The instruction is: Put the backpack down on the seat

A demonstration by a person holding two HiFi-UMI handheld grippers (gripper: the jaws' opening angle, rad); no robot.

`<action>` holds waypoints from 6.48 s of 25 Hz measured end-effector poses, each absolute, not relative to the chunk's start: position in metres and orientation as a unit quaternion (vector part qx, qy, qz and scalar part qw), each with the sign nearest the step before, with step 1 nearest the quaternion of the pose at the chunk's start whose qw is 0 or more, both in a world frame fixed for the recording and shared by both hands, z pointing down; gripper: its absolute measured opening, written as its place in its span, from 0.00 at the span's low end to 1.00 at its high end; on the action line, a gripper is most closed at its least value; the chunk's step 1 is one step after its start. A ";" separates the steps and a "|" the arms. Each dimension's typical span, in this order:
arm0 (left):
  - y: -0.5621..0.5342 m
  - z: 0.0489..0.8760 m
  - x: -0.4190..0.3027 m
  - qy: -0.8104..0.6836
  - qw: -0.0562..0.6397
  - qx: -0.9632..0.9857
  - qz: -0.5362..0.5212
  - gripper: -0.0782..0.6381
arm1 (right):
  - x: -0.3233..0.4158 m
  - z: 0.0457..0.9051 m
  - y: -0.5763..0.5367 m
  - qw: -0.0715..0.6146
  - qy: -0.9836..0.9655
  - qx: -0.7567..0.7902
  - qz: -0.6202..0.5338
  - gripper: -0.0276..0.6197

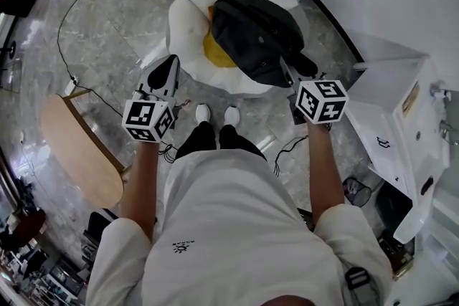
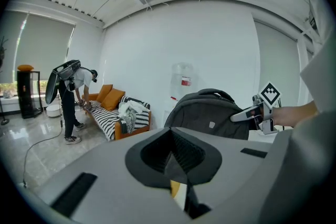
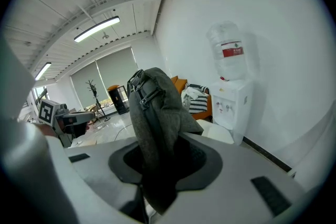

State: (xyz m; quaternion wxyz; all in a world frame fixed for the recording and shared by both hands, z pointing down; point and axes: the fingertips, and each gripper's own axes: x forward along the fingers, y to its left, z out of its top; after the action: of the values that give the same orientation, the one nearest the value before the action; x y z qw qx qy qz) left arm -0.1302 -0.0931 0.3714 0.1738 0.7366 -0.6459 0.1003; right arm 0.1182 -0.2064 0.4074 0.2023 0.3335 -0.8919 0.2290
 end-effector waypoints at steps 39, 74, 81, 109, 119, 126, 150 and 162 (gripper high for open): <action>-0.216 0.582 -0.204 -0.618 0.256 0.736 0.103 0.13 | -0.009 0.696 -0.307 0.313 -0.896 0.161 0.271 0.24; -0.269 0.734 -0.194 -0.570 0.257 0.774 0.096 0.13 | -0.009 0.862 -0.399 0.355 -0.880 0.145 0.282 0.29; -0.282 0.754 -0.195 -0.572 0.249 0.777 0.083 0.13 | -0.007 0.878 -0.458 0.353 -0.880 0.223 0.227 0.31; -0.331 0.792 -0.161 -0.545 0.199 0.810 0.088 0.13 | 0.013 0.927 -0.540 0.322 -0.854 0.393 0.113 0.48; -0.319 0.745 -0.152 -0.535 0.219 0.812 0.080 0.13 | 0.010 0.877 -0.489 0.286 -0.864 0.384 0.154 0.38; -0.301 0.698 -0.145 -0.536 0.222 0.810 0.088 0.13 | -0.009 0.825 -0.420 0.228 -0.879 0.354 0.224 0.12; -0.225 0.488 -0.111 -0.552 0.219 0.799 0.094 0.13 | 0.040 0.564 -0.298 0.139 -0.893 0.349 0.248 0.09; -0.186 0.425 -0.080 -0.543 0.212 0.807 0.094 0.13 | 0.072 0.494 -0.225 0.133 -0.905 0.320 0.246 0.09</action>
State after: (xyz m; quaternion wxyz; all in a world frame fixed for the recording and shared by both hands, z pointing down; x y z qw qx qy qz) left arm -0.0797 -0.1857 0.4249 0.2115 0.8071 -0.5432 0.0939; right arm 0.0716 -0.2245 0.4939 0.1333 0.3197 -0.9051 0.2465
